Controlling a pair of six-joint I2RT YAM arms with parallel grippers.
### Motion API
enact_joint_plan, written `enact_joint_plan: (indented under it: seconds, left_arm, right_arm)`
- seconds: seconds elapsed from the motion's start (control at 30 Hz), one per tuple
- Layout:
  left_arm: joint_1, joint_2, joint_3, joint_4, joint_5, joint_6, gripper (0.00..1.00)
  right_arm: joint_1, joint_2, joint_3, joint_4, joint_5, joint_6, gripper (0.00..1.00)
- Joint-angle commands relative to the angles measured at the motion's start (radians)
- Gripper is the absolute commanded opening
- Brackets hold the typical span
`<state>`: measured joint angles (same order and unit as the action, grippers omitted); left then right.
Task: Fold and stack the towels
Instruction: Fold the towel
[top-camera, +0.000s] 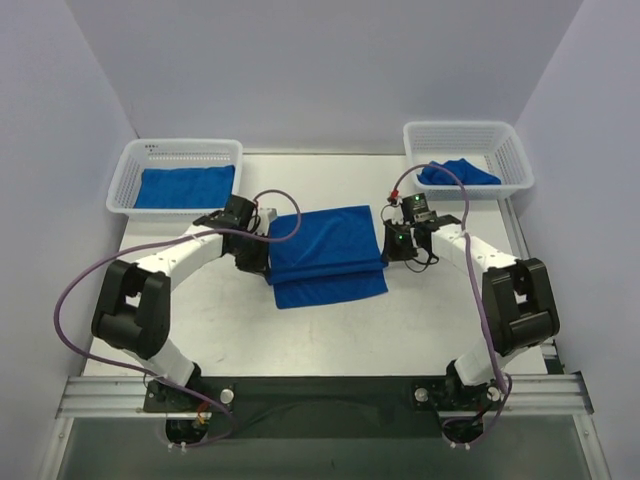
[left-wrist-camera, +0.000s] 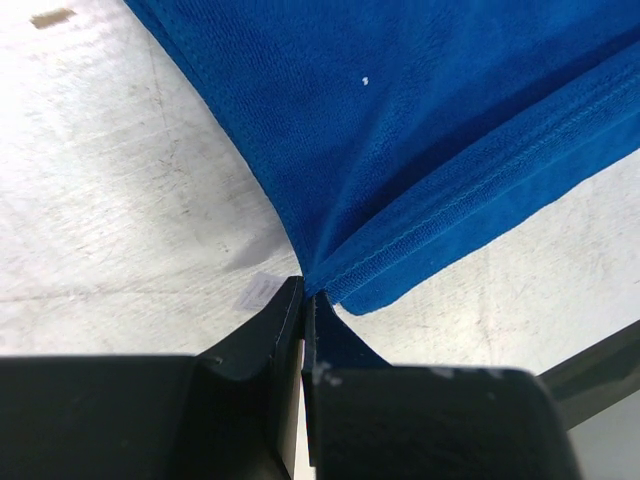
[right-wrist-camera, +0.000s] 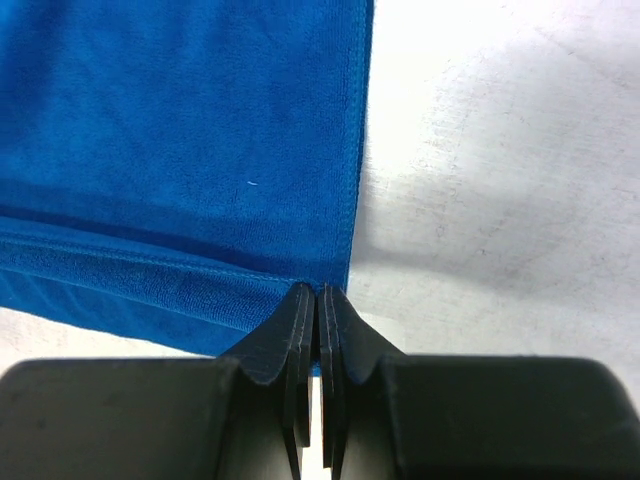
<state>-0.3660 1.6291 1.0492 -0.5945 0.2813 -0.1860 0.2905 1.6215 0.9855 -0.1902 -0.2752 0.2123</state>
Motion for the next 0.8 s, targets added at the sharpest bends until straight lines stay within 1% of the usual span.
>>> enact_joint_plan:
  seconds: [0.0,0.2,0.33,0.57,0.77]
  left_arm:
    - [0.007,-0.092,0.069,-0.068,-0.086,-0.001,0.00]
    - [0.002,-0.170,0.057,-0.090,-0.080,-0.017,0.00]
    - [-0.001,-0.166,-0.012,-0.087,-0.074,-0.026,0.00]
    - [-0.010,-0.086,-0.110,-0.016,-0.048,-0.046,0.00]
    - [-0.011,-0.045,-0.133,0.019,-0.057,-0.050,0.00]
  right_arm:
    - [-0.013,-0.087,0.054,-0.057,0.105,-0.008,0.00]
    - [-0.010,-0.146,0.041,-0.080,0.102,0.007,0.00]
    - [-0.004,-0.150,-0.019,-0.081,0.091,0.025,0.00]
    - [0.009,-0.052,-0.050,-0.072,0.090,0.035,0.00]
    - [0.019,0.023,-0.050,-0.055,0.087,0.045,0.00]
